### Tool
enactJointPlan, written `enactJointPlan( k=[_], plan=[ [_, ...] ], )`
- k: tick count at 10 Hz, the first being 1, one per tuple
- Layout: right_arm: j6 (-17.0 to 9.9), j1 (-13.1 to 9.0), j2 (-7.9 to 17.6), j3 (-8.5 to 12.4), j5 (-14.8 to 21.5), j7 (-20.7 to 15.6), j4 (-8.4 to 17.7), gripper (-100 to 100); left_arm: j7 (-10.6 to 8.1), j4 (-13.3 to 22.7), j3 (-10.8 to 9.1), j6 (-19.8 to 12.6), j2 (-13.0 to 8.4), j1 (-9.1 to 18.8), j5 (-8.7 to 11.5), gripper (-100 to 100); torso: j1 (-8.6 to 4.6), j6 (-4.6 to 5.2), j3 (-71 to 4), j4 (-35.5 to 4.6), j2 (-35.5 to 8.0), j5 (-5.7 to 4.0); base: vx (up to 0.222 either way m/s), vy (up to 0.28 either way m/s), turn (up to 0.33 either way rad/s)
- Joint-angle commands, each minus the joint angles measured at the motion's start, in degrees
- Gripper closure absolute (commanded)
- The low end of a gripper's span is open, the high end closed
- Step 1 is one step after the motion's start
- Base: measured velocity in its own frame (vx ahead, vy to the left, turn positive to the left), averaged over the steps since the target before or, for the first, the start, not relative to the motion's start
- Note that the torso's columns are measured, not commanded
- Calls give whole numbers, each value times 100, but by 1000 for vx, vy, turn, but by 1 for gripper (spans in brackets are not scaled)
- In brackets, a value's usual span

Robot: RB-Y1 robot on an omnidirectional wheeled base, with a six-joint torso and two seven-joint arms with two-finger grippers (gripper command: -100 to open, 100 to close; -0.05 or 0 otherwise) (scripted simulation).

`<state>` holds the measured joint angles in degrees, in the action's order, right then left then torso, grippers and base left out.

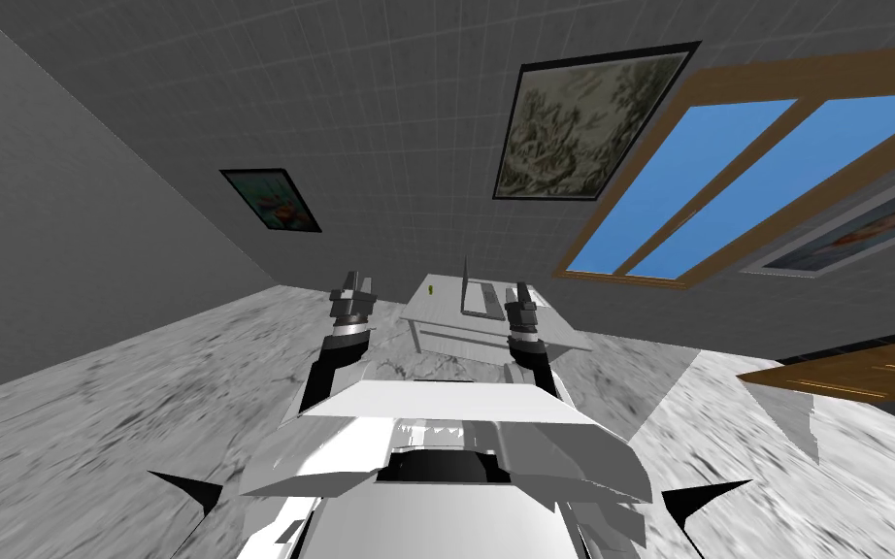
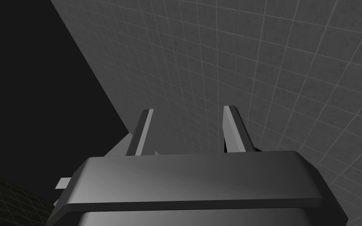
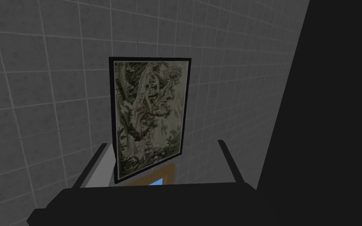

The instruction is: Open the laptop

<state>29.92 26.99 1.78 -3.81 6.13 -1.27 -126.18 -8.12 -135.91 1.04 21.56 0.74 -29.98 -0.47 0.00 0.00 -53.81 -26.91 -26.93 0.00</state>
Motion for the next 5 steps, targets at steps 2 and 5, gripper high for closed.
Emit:
enactJointPlan(
  k=[2,5],
  plan=[
    [0,0,0,0,0,0,0,0,0,0,0,0,0,0,0,0,0,0,-1691,-846,-846,0,0,0,0],
    [-121,95,459,199,198,-112,106,-100,0,2,1,-1,1,-1,0,0,13,0,-3047,-1513,-1512,4,21,52,33]
  ],
)
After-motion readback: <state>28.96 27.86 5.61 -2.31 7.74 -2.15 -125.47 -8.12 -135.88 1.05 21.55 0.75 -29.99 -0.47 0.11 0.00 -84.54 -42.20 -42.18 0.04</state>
